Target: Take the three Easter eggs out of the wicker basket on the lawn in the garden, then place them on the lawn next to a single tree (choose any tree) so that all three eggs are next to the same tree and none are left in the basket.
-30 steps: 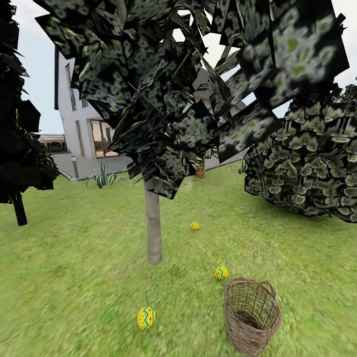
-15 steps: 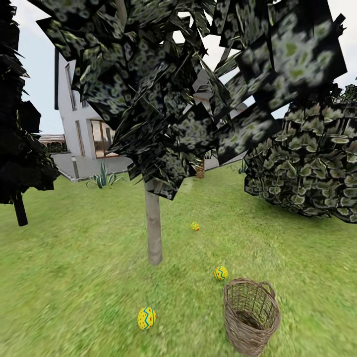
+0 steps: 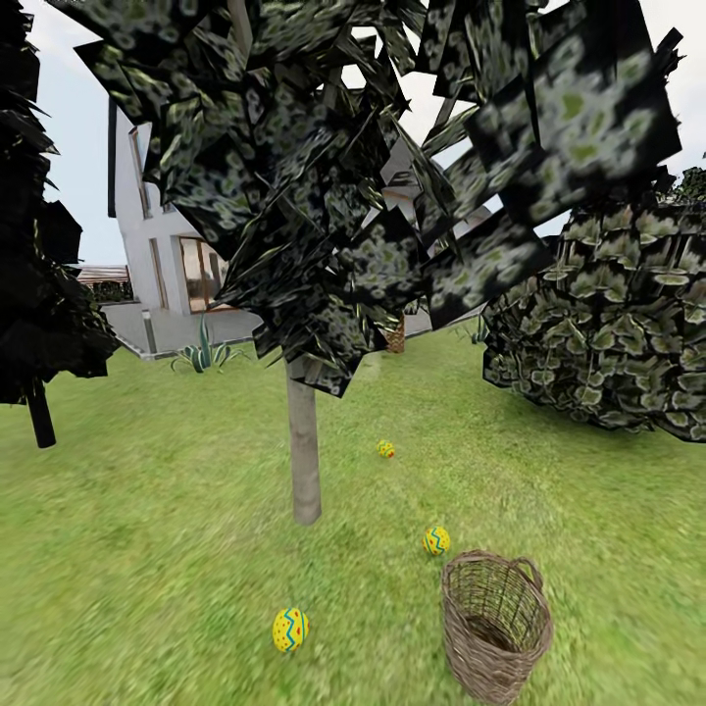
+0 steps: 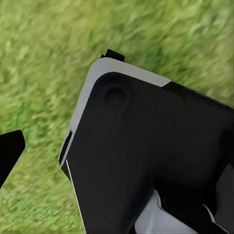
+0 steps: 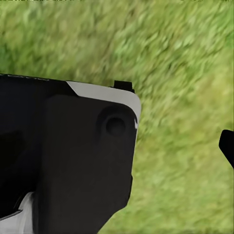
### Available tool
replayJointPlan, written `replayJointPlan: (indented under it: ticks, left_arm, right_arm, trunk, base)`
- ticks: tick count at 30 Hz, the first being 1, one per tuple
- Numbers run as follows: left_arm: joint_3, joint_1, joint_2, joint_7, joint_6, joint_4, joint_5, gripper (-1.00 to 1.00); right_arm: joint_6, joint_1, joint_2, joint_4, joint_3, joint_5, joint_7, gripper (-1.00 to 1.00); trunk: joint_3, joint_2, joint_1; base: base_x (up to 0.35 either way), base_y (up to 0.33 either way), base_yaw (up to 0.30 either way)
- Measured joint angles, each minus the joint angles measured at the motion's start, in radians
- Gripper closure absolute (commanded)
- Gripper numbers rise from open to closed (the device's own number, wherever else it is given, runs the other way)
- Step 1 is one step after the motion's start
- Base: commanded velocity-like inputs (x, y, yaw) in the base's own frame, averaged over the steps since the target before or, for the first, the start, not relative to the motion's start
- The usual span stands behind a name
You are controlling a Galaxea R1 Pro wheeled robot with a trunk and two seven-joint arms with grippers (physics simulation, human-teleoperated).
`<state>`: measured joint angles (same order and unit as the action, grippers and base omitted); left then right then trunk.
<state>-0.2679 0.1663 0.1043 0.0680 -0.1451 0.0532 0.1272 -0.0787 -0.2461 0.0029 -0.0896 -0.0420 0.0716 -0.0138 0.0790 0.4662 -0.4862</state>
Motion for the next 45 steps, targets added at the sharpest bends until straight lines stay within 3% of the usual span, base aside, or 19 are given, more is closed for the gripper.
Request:
replayJointPlan:
  ticks: [10, 19, 27, 38, 45]
  left_arm:
    - [0.000, 0.000, 0.003, 0.001, 0.000, 0.003, 0.001, -1.00]
    - [0.000, -0.020, 0.003, 0.000, 0.000, 0.005, 0.002, -1.00]
    - [-0.001, -0.090, 0.004, -0.001, 0.005, 0.005, 0.003, -1.00]
    - [0.001, -0.175, -0.005, -0.001, 0.012, 0.008, 0.002, -1.00]
    - [0.000, -0.188, -0.011, -0.001, 0.012, 0.007, 0.002, -1.00]
  right_arm:
    - [-0.010, 0.000, 0.000, -0.002, 0.000, 0.001, -0.001, -1.00]
    - [-0.103, 0.018, 0.002, -0.004, 0.000, 0.001, 0.000, -1.00]
    - [-0.106, 0.093, 0.002, -0.003, 0.000, -0.001, 0.004, -1.00]
    - [-0.110, 0.144, 0.003, -0.004, 0.000, -0.003, 0.004, -1.00]
    - [-0.112, 0.171, 0.015, -0.003, 0.000, -0.005, 0.004, -1.00]
  trunk:
    - [0.030, -0.067, 0.037]
    - [0.030, -0.067, 0.037]
    - [0.030, -0.067, 0.037]
    - [0.029, -0.067, 0.037]
    - [0.030, -0.067, 0.037]
  base:
    - [0.000, 0.000, 0.000]
    - [0.000, 0.000, 0.000]
    - [0.000, 0.000, 0.000]
    - [0.000, 0.000, 0.000]
    - [0.000, 0.000, 0.000]
